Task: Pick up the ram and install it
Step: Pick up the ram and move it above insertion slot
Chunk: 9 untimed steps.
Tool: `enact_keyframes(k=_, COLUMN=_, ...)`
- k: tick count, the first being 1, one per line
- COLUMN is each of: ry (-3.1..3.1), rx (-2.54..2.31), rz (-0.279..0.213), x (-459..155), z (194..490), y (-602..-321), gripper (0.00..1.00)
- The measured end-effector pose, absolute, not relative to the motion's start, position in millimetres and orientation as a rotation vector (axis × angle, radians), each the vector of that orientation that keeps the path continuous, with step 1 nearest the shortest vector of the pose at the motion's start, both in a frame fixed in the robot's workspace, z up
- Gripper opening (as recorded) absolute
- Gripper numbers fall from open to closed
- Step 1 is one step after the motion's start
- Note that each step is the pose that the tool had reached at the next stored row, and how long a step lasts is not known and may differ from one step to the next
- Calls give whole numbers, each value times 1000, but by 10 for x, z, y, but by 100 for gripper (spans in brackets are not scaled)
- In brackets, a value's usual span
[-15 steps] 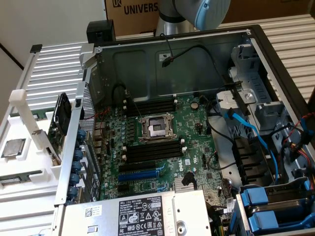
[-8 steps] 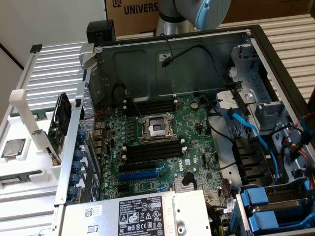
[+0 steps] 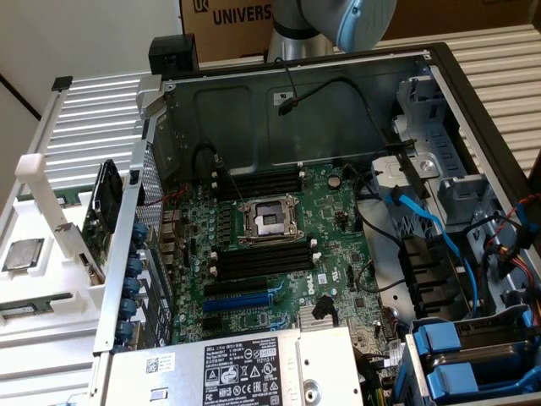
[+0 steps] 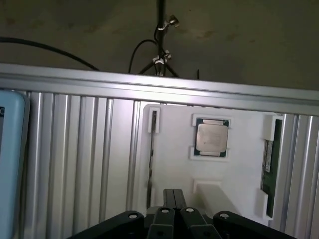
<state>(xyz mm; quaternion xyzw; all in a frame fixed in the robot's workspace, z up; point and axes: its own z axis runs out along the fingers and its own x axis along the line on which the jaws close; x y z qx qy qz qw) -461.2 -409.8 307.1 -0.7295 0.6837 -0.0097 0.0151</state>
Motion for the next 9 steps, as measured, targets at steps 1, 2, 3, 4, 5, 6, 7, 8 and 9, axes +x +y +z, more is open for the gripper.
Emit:
enact_keyframes(k=1, ry=2130, rx=-2269, rz=-29, x=-4612, z=3058, y=-4108, gripper=10)
enact_keyframes(k=2, ry=2132, rx=-2268, rz=-28, x=-4612, z=3043, y=-4120, gripper=10)
enact_keyframes(k=3, ry=2134, rx=-2266, rz=-27, x=-4612, z=3025, y=-4132, gripper=10)
enact_keyframes(k=4, ry=2136, rx=-2264, rz=-27, x=-4612, z=3007, y=-4143, gripper=10)
enact_keyframes(k=5, ry=2138, rx=-2262, rz=-26, x=-4610, z=2986, y=-4153, gripper=10)
enact_keyframes(k=6, ry=2141, rx=-2259, rz=-26, x=-4609, z=2969, y=-4162, gripper=10)
enact_keyframes(k=7, ry=2143, rx=-2257, rz=-26, x=-4610, z=2951, y=-4171, gripper=10)
enact_keyframes(k=8, ry=2146, rx=-2255, rz=-26, x=-4609, z=2933, y=-4181, gripper=10)
enact_keyframes(k=9, ry=2148, rx=-2252, rz=-26, x=-4609, z=2916, y=-4190, gripper=10)
